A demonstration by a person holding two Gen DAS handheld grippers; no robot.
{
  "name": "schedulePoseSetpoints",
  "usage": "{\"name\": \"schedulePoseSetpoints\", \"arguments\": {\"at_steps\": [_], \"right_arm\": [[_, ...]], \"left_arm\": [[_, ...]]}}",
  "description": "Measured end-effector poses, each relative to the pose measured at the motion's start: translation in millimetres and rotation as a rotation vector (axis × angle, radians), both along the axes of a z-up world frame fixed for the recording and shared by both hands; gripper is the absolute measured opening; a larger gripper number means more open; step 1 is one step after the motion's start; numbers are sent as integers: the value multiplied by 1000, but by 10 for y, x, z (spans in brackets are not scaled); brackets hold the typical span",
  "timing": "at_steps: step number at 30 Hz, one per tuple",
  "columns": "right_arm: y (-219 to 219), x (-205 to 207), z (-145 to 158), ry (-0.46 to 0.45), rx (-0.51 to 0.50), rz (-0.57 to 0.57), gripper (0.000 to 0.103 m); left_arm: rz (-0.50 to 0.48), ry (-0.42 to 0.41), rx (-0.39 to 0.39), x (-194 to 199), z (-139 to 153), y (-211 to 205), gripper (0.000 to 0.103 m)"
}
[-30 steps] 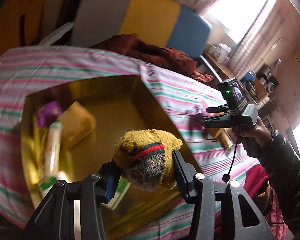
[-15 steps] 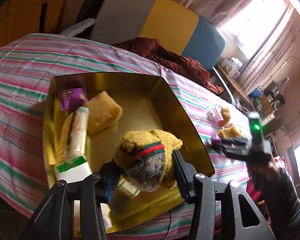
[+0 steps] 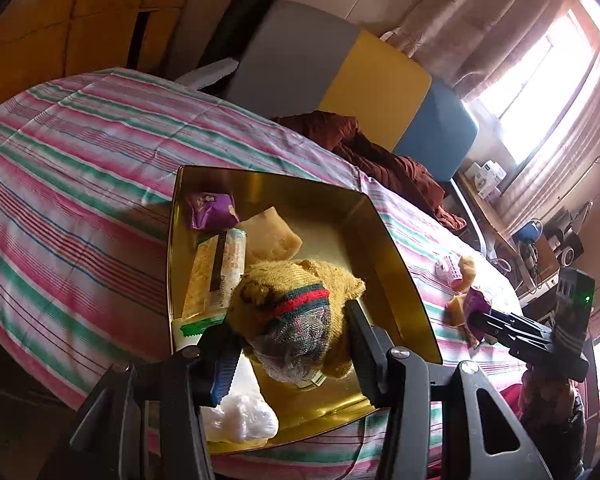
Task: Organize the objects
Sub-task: 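Lower the knitted ball and purple packet into the gold tray and open both grippers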
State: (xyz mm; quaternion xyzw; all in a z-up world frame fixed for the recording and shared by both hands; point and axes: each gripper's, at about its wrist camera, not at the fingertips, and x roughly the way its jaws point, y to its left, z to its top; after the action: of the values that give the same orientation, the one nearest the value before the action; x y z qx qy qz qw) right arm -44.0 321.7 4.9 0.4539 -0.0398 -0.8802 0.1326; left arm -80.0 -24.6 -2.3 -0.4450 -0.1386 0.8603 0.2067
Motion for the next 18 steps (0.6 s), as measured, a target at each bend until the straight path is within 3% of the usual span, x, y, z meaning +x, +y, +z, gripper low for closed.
{"name": "schedulePoseSetpoints", "arguments": {"at_steps": [10,13,18], "right_arm": [[-679,-87,62,15,-27,105,41],[-819,-99,19,-1,-20,126,42],[-964,-51,-124,-60,-14,159,51]], "left_arm": [[-30,24,-50,18,-57,123,51],[-26,30,-69,-20,-71,150,56],[-5,10,-65,-53,-114,147,58]]}}
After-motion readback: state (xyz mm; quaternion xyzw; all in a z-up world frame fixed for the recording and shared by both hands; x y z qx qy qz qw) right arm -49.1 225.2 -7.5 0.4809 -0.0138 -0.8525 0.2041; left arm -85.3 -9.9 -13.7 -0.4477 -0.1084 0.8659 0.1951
